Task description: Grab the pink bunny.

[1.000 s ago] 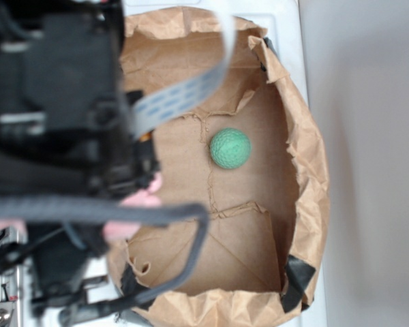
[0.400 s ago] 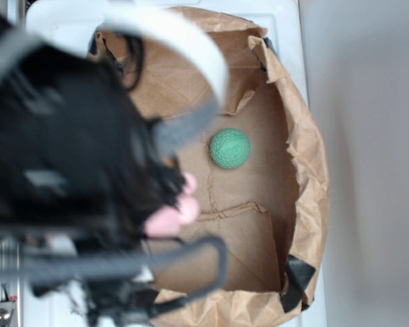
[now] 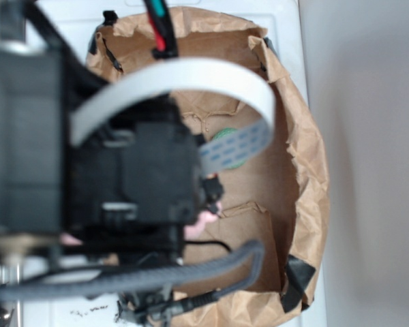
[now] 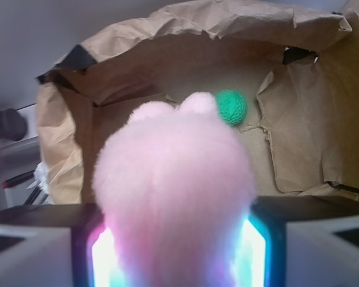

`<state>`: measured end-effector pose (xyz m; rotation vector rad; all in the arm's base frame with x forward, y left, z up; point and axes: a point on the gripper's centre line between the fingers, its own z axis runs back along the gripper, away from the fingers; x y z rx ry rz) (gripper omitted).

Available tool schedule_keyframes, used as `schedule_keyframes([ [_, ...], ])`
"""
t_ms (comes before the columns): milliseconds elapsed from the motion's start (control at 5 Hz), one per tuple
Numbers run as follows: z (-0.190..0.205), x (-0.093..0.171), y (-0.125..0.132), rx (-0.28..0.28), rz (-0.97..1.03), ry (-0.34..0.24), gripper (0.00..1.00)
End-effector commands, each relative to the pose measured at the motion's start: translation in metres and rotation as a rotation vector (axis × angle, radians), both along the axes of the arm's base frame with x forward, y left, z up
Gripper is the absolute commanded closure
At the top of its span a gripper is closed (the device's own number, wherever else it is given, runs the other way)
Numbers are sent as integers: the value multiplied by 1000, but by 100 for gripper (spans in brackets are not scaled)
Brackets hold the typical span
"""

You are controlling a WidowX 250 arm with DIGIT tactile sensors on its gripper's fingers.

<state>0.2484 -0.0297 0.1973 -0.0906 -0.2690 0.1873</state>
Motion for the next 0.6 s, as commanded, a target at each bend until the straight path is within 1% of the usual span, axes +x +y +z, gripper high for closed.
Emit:
schedule_keyframes([
  [0, 9, 9, 2, -11, 1, -36, 100],
  [400, 1, 18, -6, 16, 14, -34, 100],
])
